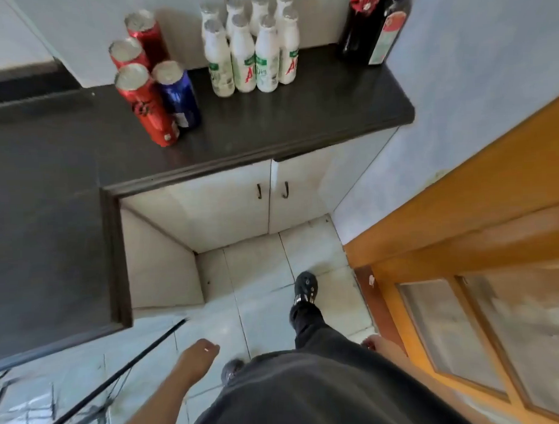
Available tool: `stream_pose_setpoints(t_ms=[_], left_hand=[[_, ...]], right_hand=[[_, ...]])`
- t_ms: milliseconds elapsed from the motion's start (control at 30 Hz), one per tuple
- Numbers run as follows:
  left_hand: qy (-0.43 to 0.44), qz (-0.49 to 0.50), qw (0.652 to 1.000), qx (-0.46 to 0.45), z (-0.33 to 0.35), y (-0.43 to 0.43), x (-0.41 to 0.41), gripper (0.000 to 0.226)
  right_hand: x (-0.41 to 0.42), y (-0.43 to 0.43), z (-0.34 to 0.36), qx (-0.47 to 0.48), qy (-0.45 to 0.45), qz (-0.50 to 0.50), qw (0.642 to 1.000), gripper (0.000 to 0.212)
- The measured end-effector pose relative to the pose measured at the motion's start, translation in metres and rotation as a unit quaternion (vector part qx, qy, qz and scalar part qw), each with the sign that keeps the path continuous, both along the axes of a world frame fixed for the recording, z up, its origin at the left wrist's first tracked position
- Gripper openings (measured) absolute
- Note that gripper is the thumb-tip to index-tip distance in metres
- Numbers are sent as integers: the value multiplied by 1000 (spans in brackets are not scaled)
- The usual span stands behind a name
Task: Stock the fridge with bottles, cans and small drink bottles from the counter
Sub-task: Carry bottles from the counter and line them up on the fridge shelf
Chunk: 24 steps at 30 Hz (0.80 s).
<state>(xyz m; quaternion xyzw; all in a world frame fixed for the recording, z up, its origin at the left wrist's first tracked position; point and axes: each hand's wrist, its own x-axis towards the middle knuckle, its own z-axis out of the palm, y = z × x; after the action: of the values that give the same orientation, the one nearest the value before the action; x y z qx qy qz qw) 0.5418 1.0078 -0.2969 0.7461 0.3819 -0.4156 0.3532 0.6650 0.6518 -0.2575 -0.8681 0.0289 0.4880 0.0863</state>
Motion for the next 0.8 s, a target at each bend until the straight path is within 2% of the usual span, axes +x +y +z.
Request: stream_pose_setpoints(t_ms=[200, 300, 400, 567, 700, 800], left_hand=[[-27, -44, 999, 4, 18, -40, 125, 33], [-86, -44, 995, 5, 37, -56, 195, 32], [-161, 12, 987, -19, 60, -72, 247, 27], [-268, 70, 959, -53, 97, -80, 311, 14], [-345, 85, 931, -85, 128, -77, 368, 19], [-419, 93, 898, -101, 154, -71, 421, 22]], right_hand=[[145, -18, -5, 62, -60, -68, 994, 13], [204, -17, 0, 88, -74, -113, 987, 16], [241, -6, 13, 126, -99, -170, 972, 20], [274, 35, 40, 223, -171, -225, 933, 19], [306, 65, 71, 286, -255, -239, 892, 14], [342, 81, 101, 293, -328, -223, 870, 13]])
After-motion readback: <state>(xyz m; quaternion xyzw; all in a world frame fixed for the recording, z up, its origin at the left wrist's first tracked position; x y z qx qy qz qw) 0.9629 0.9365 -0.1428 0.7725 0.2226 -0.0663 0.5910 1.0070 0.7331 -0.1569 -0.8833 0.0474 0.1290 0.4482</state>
